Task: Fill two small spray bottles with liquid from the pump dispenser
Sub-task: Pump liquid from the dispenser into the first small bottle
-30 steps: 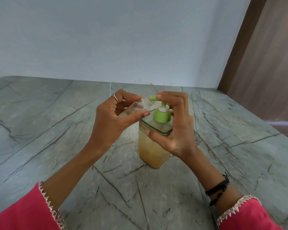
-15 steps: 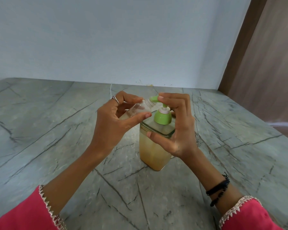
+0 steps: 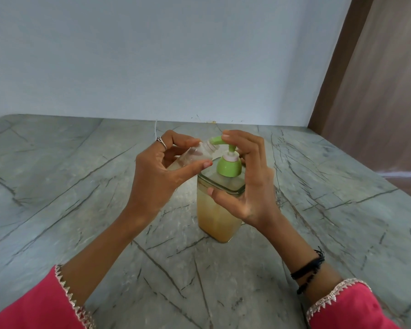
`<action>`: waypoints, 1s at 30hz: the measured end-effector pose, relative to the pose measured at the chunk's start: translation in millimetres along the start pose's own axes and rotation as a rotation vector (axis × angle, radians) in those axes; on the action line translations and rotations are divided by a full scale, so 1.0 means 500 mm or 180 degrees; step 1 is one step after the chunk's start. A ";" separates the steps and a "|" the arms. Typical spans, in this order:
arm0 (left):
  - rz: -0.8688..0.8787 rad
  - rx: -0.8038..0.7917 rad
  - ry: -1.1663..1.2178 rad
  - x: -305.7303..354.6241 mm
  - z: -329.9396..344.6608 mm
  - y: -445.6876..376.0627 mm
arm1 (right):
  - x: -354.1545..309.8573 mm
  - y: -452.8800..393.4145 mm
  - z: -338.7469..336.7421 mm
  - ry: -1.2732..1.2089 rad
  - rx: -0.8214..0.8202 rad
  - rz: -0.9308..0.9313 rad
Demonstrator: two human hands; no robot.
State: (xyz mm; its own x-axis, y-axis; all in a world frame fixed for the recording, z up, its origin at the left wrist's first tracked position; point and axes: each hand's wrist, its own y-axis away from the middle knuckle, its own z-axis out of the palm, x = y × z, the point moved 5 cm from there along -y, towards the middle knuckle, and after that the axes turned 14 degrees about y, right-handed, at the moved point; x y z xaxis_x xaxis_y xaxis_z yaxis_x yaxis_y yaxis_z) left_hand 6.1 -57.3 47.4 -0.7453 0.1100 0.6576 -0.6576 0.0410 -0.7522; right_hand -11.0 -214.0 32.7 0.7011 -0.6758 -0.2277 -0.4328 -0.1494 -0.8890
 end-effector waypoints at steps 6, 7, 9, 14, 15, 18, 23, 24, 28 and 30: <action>0.0026 -0.0010 0.0003 0.000 0.001 0.001 | 0.001 0.001 -0.001 0.0033 0.0041 -0.0064; 0.0034 -0.0017 -0.0008 0.000 0.000 0.001 | 0.002 0.000 0.000 -0.0003 0.0078 -0.0072; 0.0058 -0.0012 -0.0037 0.001 -0.001 0.000 | 0.003 -0.003 0.001 -0.0076 0.0133 -0.0063; 0.0026 -0.0007 -0.0021 -0.003 -0.002 0.003 | 0.003 -0.008 0.003 -0.0147 0.0156 0.0008; 0.0025 -0.0017 -0.0055 -0.003 -0.001 0.004 | 0.002 -0.008 0.003 -0.0136 0.0153 0.0023; -0.0031 -0.0004 -0.0027 -0.004 0.000 0.005 | 0.001 -0.007 0.002 -0.0076 0.0132 0.0047; -0.0079 0.0022 0.0043 -0.002 -0.001 0.002 | 0.000 0.000 0.002 0.0028 0.0040 0.0014; -0.0075 0.0018 0.0035 -0.001 -0.001 0.001 | 0.000 0.000 0.002 0.0031 0.0002 0.0003; -0.0104 0.0013 0.0008 0.001 -0.002 0.000 | 0.001 0.000 -0.001 0.0229 -0.0218 -0.0057; -0.0057 -0.0010 -0.0030 0.003 -0.001 -0.001 | -0.001 -0.001 -0.002 0.0377 -0.0300 -0.0132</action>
State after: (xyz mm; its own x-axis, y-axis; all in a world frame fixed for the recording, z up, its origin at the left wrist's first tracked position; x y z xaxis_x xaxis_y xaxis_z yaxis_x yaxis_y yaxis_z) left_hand 5.2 -56.5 48.6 -0.7343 0.0999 0.6714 -0.6706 0.0459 -0.7404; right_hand -11.5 -214.5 33.6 0.6502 -0.7471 -0.1383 -0.4601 -0.2422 -0.8542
